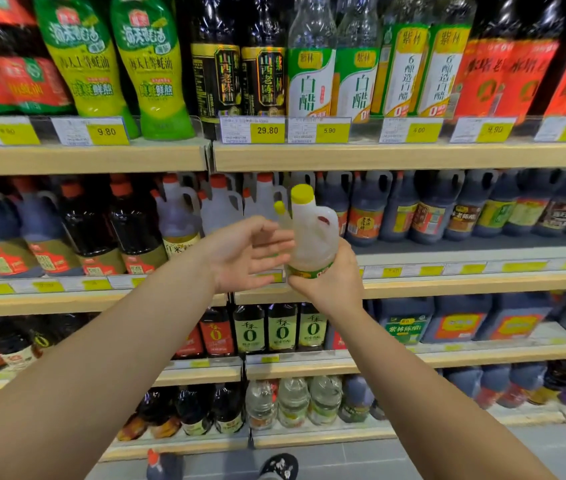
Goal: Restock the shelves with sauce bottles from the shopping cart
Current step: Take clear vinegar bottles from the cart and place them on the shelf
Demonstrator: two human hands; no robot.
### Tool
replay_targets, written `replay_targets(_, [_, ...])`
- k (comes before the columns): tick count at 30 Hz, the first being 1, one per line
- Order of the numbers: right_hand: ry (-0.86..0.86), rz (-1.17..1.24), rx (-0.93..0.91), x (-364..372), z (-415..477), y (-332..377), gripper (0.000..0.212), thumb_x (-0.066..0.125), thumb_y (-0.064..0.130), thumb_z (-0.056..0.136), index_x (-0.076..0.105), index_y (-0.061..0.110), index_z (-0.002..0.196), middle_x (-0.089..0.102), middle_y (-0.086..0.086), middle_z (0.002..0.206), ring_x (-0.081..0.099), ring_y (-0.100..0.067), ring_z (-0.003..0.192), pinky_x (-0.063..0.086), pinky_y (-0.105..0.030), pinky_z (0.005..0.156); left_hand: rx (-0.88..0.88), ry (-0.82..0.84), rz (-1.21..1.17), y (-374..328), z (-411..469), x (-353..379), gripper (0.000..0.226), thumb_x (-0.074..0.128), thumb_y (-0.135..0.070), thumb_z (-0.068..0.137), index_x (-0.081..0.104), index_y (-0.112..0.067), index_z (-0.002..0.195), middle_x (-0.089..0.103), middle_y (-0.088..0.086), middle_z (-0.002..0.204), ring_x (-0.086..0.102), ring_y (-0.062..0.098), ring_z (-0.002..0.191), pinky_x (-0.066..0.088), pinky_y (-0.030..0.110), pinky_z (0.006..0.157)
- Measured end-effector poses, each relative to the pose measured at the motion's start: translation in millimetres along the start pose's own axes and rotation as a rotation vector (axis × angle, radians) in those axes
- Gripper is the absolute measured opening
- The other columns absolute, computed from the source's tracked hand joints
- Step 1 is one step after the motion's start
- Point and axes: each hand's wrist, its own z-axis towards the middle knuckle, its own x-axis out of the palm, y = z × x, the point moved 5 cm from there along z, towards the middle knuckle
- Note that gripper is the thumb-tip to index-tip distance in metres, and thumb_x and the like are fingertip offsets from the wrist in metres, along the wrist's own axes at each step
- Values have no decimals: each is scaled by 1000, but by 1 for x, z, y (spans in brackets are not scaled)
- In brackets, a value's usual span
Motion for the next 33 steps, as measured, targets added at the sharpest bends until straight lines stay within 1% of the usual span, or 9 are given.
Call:
replay_targets(3, [-24,77,-33,-6,28,-3,83,85,37,43,45,30,115,51,12,109,56,-13,103,55,-37,79,49,-191,-11,10,27,-28,17,53,-26,88,68,-20,95,68,-7,101,58,12,107,32,39,108])
replay_targets(7, [-30,42,-158,-6,67,-9,68,89,25,46,51,22,103,50,9,98,55,-10,91,53,-33,70,105,-306,60,16,62,-45,32,55,-24,91,59,-16,121,63,-2,120,54,15,116,32,39,105])
replay_targets(11, [46,-44,-127,16,98,-32,70,88,26,47,51,14,105,43,3,100,49,-16,95,46,-29,74,191,-441,209,9,88,-56,29,54,-19,91,57,-9,118,59,12,121,54,22,110,45,36,84])
replay_targets(13, [105,-35,-50,27,109,-45,60,87,34,45,53,12,88,52,-3,91,59,-21,87,47,-26,62,271,-511,292,5,98,-62,34,58,-19,88,55,-11,122,59,9,123,56,21,110,47,36,88])
replay_targets(15, [136,26,15,34,113,-51,46,88,21,53,48,17,75,52,3,79,57,-12,73,43,-18,55,347,-562,318,5,105,-67,47,63,-17,85,49,-15,129,56,3,128,55,16,110,46,30,91])
replay_targets(19, [220,125,118,50,117,-70,48,88,15,59,54,18,94,59,5,88,59,-13,85,46,-26,73,456,-625,492,3,113,-66,58,66,-27,73,48,-19,127,53,5,129,55,18,114,46,42,101])
replay_targets(24, [390,94,159,56,127,-77,28,87,19,62,68,23,82,73,-1,87,69,-13,81,58,-33,77,528,-693,618,-3,115,-61,54,67,-17,79,47,-13,129,43,6,131,50,21,118,44,37,101])
replay_targets(29, [469,88,146,53,126,-76,37,85,17,64,69,18,97,74,-1,93,70,-13,88,58,-32,79,571,-760,778,-4,118,-54,58,68,-21,77,44,-14,129,38,7,124,42,27,119,35,29,93])
replay_targets(33, [388,118,192,51,115,-78,63,87,32,61,51,15,110,64,4,104,64,-15,97,54,-32,83,602,-793,947,1,116,-47,65,68,-24,76,39,-19,135,31,10,134,33,32,125,32,37,101])
